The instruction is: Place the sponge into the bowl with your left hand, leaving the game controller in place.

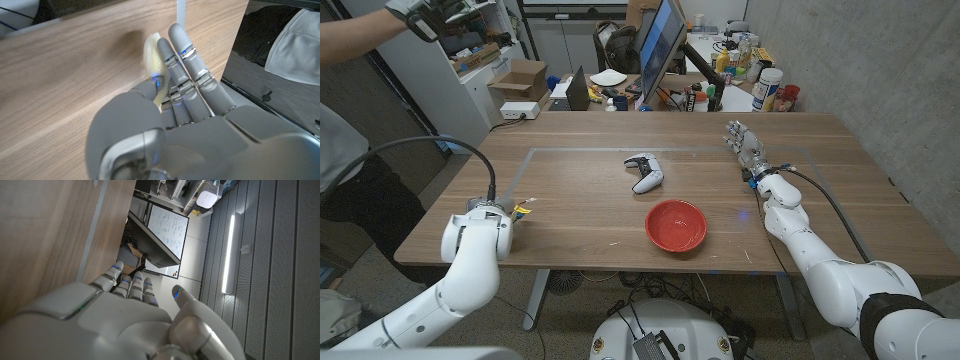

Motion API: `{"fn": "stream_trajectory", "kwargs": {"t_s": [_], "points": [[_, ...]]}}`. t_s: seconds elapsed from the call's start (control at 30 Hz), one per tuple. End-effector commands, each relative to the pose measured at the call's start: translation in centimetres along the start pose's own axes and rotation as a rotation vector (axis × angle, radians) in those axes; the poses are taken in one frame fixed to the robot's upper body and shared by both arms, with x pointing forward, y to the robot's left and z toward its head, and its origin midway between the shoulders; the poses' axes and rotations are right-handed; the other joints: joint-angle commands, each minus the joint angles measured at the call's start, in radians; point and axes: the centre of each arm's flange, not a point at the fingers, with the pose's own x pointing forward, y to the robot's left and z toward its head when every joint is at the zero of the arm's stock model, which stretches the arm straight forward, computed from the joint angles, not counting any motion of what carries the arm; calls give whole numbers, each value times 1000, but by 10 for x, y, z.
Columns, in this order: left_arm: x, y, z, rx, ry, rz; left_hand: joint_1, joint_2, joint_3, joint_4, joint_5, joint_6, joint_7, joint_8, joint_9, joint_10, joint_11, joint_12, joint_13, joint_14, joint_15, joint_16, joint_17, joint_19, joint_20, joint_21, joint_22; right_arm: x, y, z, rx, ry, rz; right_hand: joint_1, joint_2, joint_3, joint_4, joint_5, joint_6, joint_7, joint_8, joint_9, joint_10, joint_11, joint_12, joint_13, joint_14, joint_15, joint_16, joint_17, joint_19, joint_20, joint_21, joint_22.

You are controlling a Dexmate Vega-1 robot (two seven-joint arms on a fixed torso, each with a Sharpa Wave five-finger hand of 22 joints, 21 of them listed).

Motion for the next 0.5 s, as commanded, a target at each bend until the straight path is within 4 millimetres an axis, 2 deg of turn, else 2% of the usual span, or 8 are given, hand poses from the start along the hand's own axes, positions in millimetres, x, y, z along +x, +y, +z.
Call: {"fn": "stream_trajectory", "kwargs": {"t_s": [0.03, 0.1, 0.37, 0.5], "points": [[-16, 14, -8, -22, 0, 74, 36, 34, 47, 47, -3, 112, 99, -4, 5, 55, -57, 1, 2, 12, 0, -3, 3, -3, 0, 9, 3, -2, 0, 2, 2, -7, 0, -10, 47, 5, -4, 7, 9, 2, 3, 4, 8, -1, 0, 5, 6, -10, -1, 0, 6, -65, 6, 3], [-19, 17, -9, -11, -4, 92, 36, 34, 48, 49, -3, 114, 97, -6, 5, 57, -67, 0, 3, 13, 0, -4, 3, -5, -1, 10, 4, -2, 0, 2, -1, -6, 0, -10, 47, 6, -4, 7, 9, 2, 3, 4, 8, 0, 0, 5, 6, -10, -1, 0, 6, -65, 6, 3], [-25, 23, -8, -8, -46, 108, 36, 33, 51, 55, -6, 119, 90, -11, 7, 59, -64, -3, 3, 18, -1, -6, 5, -9, -1, 17, 4, -7, -3, 6, -2, -18, -4, -10, 47, 6, -5, 7, 10, 2, 3, 4, 8, 0, 0, 5, 6, -11, -1, -1, 6, -65, 6, 3], [-29, 25, -8, -4, -77, 134, 35, 32, 52, 58, -6, 121, 88, -13, 8, 59, -74, -5, 3, 19, 0, -7, 5, -11, -1, 21, 5, -8, -4, 6, -1, -19, -4, -10, 47, 7, -5, 7, 9, 2, 2, 4, 8, -2, 0, 5, 6, -11, -1, -1, 6, -65, 6, 3]]}}
